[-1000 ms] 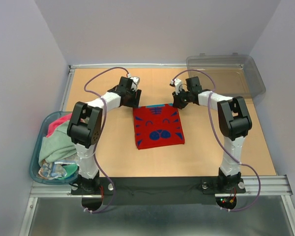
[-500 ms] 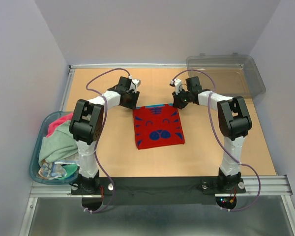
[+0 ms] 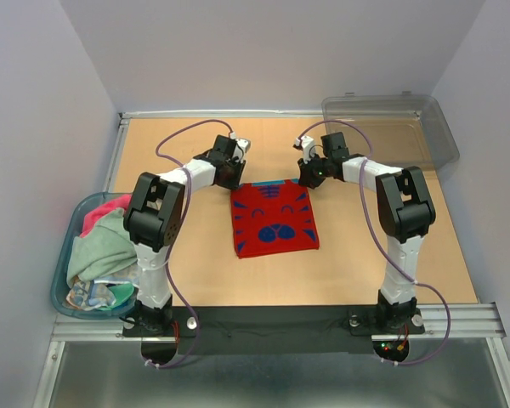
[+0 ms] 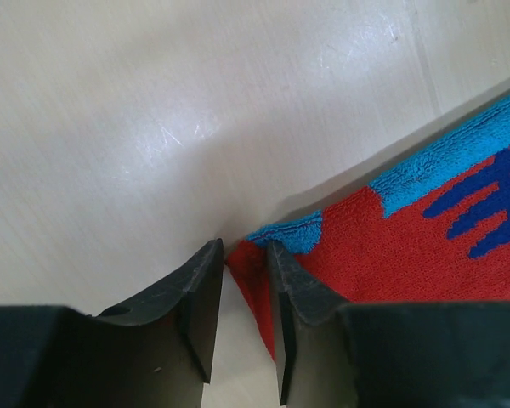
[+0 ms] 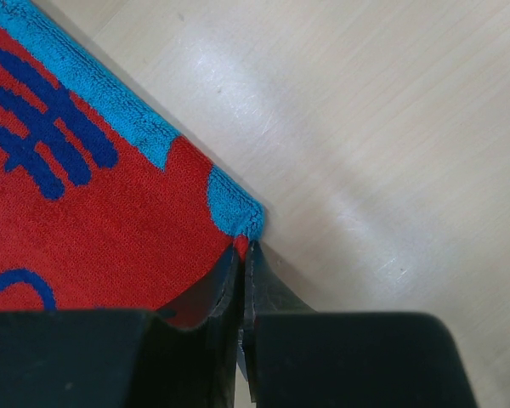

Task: Fold and stack the towels
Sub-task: Fold the towel

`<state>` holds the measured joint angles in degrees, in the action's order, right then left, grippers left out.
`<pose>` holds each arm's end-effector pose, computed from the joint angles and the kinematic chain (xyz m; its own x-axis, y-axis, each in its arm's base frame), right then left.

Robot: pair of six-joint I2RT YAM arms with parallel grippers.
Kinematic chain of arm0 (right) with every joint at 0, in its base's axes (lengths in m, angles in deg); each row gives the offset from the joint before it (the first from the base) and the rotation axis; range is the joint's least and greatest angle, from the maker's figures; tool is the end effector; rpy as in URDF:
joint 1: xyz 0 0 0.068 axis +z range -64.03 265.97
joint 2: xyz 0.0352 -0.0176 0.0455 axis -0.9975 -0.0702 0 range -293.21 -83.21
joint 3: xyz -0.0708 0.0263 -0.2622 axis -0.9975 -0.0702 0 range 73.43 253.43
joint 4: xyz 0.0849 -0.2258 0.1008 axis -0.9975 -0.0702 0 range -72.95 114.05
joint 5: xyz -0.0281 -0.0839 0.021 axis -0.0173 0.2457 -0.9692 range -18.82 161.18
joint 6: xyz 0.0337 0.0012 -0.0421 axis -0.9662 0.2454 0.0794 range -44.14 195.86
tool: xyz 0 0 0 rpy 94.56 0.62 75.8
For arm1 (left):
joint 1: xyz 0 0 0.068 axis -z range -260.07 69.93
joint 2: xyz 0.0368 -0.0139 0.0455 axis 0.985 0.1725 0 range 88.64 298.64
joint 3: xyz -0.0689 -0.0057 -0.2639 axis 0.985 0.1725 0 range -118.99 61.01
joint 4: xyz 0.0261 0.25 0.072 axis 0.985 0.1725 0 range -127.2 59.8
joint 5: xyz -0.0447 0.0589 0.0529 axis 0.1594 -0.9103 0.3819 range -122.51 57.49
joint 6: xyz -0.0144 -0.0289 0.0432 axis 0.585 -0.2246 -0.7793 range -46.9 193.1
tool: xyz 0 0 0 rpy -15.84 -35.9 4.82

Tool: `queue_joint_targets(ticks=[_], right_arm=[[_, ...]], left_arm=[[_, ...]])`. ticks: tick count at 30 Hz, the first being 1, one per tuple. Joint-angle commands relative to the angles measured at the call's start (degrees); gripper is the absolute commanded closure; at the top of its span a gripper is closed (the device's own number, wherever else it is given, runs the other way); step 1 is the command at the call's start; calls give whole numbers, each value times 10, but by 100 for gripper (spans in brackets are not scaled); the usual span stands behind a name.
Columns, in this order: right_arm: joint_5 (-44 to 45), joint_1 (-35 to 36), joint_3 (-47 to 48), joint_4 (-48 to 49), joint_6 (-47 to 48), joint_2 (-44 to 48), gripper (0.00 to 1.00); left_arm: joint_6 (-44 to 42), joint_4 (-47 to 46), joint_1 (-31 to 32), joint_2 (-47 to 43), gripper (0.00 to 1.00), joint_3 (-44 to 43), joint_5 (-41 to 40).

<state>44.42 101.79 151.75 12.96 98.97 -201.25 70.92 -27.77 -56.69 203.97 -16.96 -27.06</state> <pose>0.4169 0.1348 0.1542 -0.4827 -0.5011 -0.7183 -0.7683 0.6359 0.0727 0.4017 -0.1774 0.1714 -0.6511 0.3227 -0.6869 0.4799 0.8763 -0.0431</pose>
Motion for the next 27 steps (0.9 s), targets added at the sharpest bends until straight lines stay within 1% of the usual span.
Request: queue_joint_targets(ticks=[1,3,5,6,8,11,12,19,24,27], right_arm=[[25,1,2,-46,2,-5,99],[28,1,2,-46,2,-5,99],[34,1,2,-46,4,-4,99],[35,1,3,-46,4,-4,99],[43,1,8,-46,4,0,99],[51,1,18,-46,4,3,99],[55,1,22,-46,4,6,99],[86,1,48,-42,-3,30,99],[88,1,45,-39,-11,60,99],[79,2,25,-37,-19,86,99]], left_arm=[[16,56,6,21,68,22,-19],[17,59,5,21,75,12,-25],[16,66,3,21,78,-2,-28],[16,66,2,19,86,-5,-28],[11,67,-2,18,95,-16,-27],[4,67,-5,14,99,-28,-26],[-3,67,-8,11,100,-31,-27],[-17,38,-15,-28,100,-45,-45],[-6,11,-14,-70,100,-22,-40],[5,-2,-14,-102,100,11,-35]])
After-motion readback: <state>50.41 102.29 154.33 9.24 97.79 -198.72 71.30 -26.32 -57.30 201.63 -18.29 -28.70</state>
